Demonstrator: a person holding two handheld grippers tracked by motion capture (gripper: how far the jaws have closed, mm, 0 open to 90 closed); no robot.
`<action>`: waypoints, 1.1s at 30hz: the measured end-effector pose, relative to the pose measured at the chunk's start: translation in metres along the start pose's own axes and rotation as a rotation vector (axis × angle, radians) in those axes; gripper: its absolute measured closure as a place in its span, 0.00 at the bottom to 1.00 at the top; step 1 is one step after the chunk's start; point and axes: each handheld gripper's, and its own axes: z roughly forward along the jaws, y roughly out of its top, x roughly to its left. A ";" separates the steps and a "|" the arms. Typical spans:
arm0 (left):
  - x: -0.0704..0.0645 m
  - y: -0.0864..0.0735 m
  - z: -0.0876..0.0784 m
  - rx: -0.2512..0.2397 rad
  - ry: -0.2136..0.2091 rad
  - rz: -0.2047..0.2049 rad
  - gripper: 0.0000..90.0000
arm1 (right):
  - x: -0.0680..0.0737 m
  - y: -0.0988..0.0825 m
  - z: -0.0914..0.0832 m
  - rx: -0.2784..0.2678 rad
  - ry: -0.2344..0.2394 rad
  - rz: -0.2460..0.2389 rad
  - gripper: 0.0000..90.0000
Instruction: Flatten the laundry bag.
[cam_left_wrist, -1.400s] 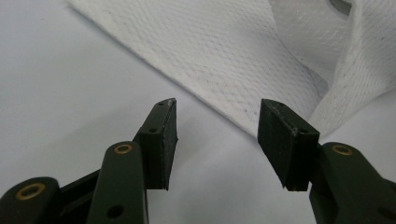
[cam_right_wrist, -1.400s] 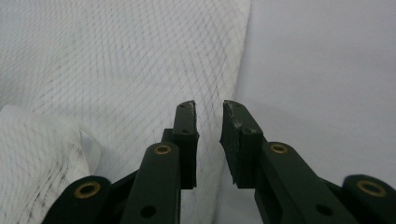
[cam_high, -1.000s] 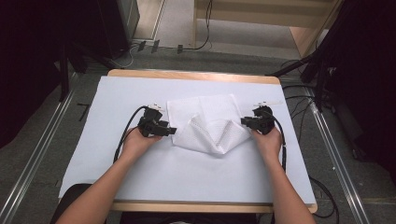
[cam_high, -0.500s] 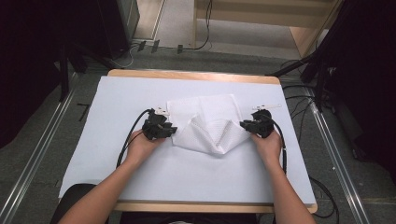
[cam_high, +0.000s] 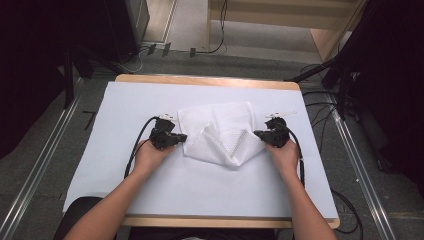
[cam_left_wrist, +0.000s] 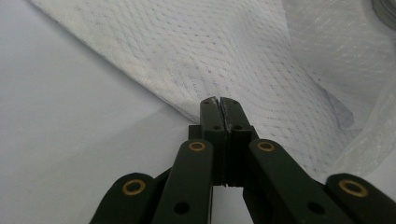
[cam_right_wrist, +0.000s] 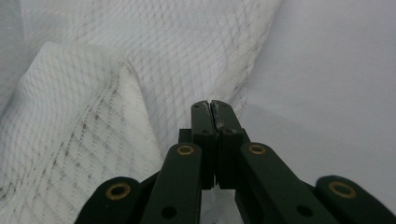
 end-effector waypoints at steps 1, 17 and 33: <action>0.001 0.000 -0.001 0.001 0.003 -0.001 1.00 | 0.001 0.000 0.000 0.002 0.005 0.000 1.00; 0.044 0.001 -0.029 -0.038 0.087 -0.077 1.00 | 0.031 0.005 0.005 0.011 0.087 -0.046 1.00; 0.056 -0.001 -0.029 -0.051 0.073 -0.120 0.96 | 0.030 0.016 0.018 -0.013 0.074 -0.041 0.95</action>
